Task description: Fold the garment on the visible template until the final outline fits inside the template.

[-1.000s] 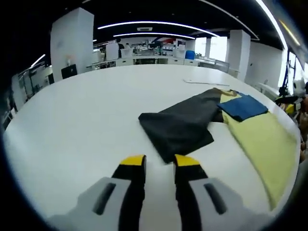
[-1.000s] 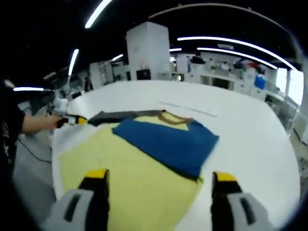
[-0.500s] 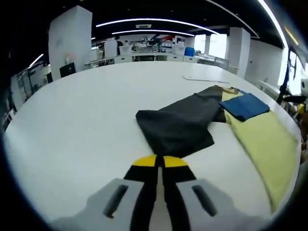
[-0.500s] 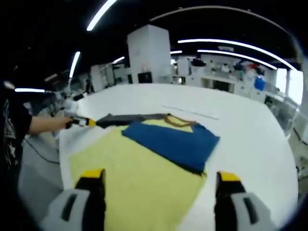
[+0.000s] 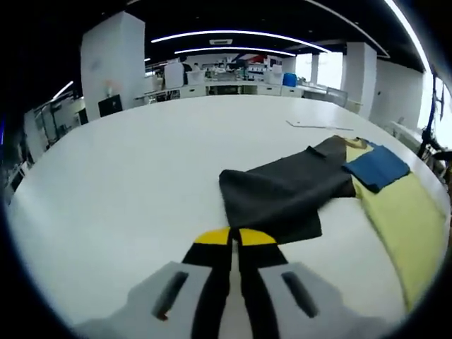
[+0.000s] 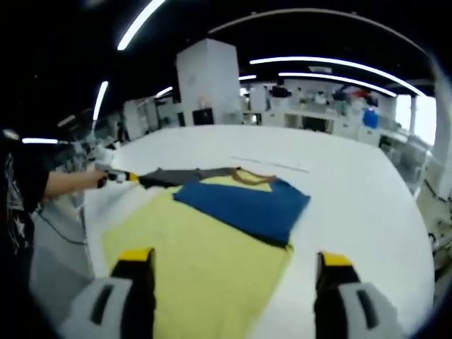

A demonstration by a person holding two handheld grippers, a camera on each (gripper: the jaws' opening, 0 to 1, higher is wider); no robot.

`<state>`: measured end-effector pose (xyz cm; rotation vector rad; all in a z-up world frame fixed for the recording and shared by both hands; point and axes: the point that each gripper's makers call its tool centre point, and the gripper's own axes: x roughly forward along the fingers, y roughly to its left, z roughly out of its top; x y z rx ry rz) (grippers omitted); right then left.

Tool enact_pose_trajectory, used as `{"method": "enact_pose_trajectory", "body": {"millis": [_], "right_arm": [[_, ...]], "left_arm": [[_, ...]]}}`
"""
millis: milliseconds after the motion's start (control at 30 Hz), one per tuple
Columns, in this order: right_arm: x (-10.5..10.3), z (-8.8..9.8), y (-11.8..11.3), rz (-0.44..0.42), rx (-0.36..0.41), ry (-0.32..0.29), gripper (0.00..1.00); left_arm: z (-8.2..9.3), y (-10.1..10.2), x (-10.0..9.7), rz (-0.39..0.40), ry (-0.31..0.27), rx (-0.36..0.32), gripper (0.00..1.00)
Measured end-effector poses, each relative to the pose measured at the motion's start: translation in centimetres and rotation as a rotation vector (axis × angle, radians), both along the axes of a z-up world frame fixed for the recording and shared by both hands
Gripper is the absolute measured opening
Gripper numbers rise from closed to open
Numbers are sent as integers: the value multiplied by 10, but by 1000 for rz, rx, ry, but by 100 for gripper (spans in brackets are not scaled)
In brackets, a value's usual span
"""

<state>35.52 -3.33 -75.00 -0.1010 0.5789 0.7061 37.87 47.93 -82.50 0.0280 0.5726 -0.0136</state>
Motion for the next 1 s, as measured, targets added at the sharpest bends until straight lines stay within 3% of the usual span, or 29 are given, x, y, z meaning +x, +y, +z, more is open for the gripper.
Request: {"method": "enact_pose_trajectory", "body": {"millis": [100,367,600,867,1000], "right_arm": [[-1,2,-2,-5,-4,-4,94],[-4,6,-5,-16,-2,-3,94],[-11,6,-3,-20,1,0,94],[-14,7,0,-15,3,0,94],[-15,8,1,-12,5,-4,94]], "left_arm": [[-1,-1,2,-24,5,37,0],[-7,5,-6,35,21,-46,0],[21,-4,-3,61,-56,-78,0],[45,-28,1,70,-132,-147,0],[63,-34,11,68,-204,-192,0]]}}
